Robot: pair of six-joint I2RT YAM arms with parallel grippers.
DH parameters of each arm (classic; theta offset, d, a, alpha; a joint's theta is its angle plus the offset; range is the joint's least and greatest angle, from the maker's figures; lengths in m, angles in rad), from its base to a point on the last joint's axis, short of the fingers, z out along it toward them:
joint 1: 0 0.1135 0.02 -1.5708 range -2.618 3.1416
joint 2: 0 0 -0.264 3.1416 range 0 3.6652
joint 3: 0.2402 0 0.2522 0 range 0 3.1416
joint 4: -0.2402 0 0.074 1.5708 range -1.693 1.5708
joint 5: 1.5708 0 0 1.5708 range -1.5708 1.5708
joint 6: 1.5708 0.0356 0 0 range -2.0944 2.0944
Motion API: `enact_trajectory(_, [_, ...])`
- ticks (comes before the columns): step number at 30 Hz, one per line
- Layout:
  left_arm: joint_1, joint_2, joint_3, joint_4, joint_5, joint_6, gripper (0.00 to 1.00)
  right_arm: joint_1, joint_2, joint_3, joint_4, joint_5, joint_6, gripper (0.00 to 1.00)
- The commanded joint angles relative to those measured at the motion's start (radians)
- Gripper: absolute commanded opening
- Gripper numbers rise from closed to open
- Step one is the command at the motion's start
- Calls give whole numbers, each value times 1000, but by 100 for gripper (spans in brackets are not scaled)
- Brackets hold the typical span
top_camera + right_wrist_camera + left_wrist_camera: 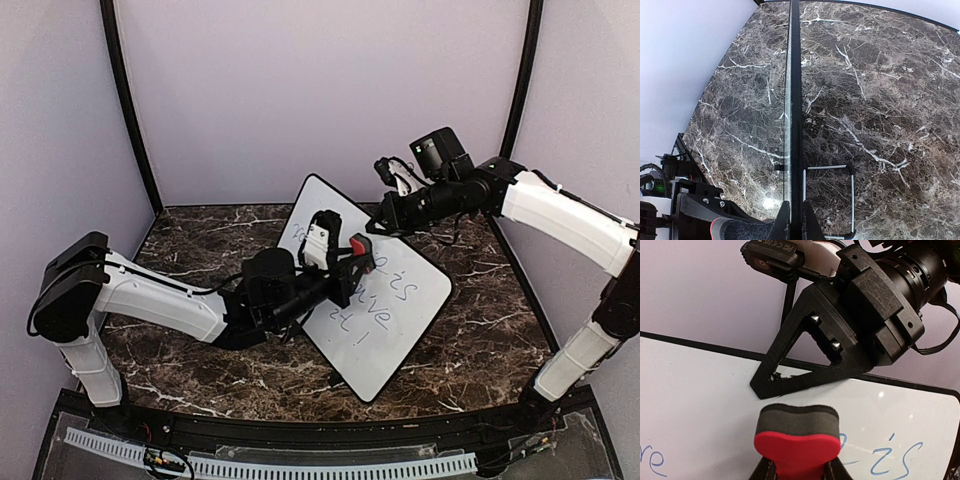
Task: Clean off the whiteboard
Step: Erase the whiteboard from the whiteboard stand.
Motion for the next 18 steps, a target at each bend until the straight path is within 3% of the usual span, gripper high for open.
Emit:
enact_trajectory(1, [-1, 8, 37, -79, -18, 27, 4, 30, 24, 17, 2, -43, -26, 0])
enact_trajectory(8, [39, 10, 131, -101, 10, 47, 4, 30, 16, 15, -2, -37, -26, 0])
enact_trajectory(18, [-5, 12, 54, -101, 29, -11, 4, 29, 25, 14, 4, -39, -27, 0])
